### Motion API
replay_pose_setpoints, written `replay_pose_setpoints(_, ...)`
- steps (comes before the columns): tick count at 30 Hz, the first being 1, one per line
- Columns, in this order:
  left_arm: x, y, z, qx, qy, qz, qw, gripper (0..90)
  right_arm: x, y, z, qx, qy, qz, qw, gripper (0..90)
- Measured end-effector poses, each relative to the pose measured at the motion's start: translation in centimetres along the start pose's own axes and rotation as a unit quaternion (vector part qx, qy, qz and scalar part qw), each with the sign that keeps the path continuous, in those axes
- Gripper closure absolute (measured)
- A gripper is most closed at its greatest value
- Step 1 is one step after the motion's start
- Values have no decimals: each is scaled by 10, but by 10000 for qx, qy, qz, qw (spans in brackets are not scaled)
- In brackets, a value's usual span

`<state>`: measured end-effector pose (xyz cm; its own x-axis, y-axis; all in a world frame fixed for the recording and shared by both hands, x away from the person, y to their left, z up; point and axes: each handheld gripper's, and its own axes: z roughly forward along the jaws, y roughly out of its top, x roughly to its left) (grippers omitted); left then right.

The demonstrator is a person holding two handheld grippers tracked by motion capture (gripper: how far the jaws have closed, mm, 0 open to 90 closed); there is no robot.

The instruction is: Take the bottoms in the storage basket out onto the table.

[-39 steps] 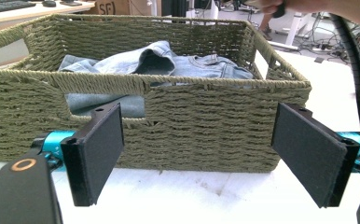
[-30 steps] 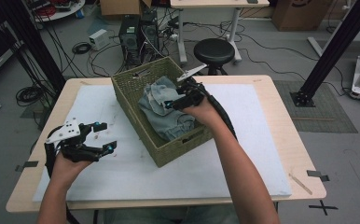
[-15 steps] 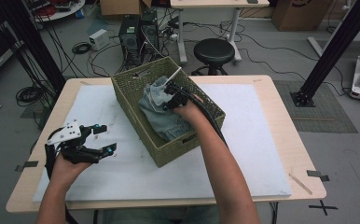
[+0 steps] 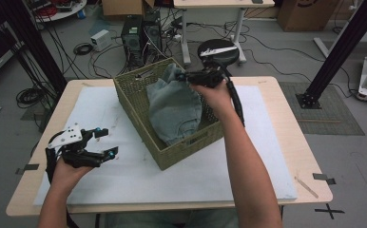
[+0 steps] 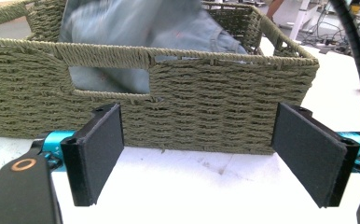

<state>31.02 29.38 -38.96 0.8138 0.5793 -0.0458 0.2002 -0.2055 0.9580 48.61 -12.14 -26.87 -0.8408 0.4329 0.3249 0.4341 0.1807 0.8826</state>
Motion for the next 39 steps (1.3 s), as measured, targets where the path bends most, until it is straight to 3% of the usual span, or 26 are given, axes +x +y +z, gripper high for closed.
replay_pose_setpoints(5,0,-1,2,35,-3,-17,10000,171,9,25,-44,-624,61,-119,9980,824)
replay_pose_setpoints(7,1,-2,4,72,-4,-16,10000,170,16,36,-57,-709,-23,-265,9971,824)
replay_pose_setpoints(8,1,-3,4,79,-1,-15,10000,170,26,47,-66,-770,-79,-458,9959,824)
replay_pose_setpoints(9,1,-3,5,103,-8,-24,9999,170,26,47,-66,-770,-79,-458,9959,824)
replay_pose_setpoints(10,1,-4,5,107,-4,-34,9999,170,36,59,-73,-850,-124,-613,9944,824)
replay_pose_setpoints(13,1,-5,7,156,-12,-43,9999,171,47,73,-79,-934,-172,-774,9925,824)
replay_pose_setpoints(16,2,-6,7,159,-7,-59,9999,170,68,100,-87,-905,-439,-1123,9886,824)
replay_pose_setpoints(20,3,-7,6,157,-1,-83,9998,170,80,117,-94,-938,-541,-1283,9858,825)
replay_pose_setpoints(23,4,-7,5,169,-8,-75,9998,170,90,130,-107,-1203,-521,-1331,9824,825)
replay_pose_setpoints(26,5,-9,4,153,5,-97,9998,170,100,141,-127,-1507,-547,-1419,9768,825)
replay_pose_setpoints(27,5,-9,3,165,4,-117,9998,170,107,146,-144,-1728,-552,-1454,9726,825)
replay_pose_setpoints(28,6,-9,3,167,13,-111,9998,170,107,146,-144,-1728,-552,-1454,9726,825)
replay_pose_setpoints(29,6,-10,3,174,6,-113,9998,170,110,149,-153,-1830,-568,-1473,9704,825)
replay_pose_setpoints(30,6,-10,3,175,8,-120,9998,170,116,153,-175,-2026,-632,-1518,9653,825)
replay_pose_setpoints(31,6,-11,3,169,1,-138,9998,170,116,153,-175,-2026,-632,-1518,9653,825)
replay_pose_setpoints(32,5,-11,3,176,-4,-145,9997,170,118,154,-186,-2103,-677,-1562,9627,825)
replay_pose_setpoints(33,5,-11,4,200,-15,-145,9997,170,123,153,-210,-2253,-789,-1587,9580,825)
replay_pose_setpoints(34,5,-11,4,218,-14,-127,9997,170,123,153,-210,-2253,-789,-1587,9580,825)
replay_pose_setpoints(35,5,-11,4,242,-24,-124,9996,170,125,150,-232,-2339,-939,-1642,9537,825)
replay_pose_setpoints(37,4,-11,6,264,-37,-125,9996,171,125,148,-242,-2349,-1019,-1653,9524,824)
replay_pose_setpoints(39,4,-12,8,291,-58,-141,9995,170,126,140,-268,-2341,-1262,-1650,9498,824)
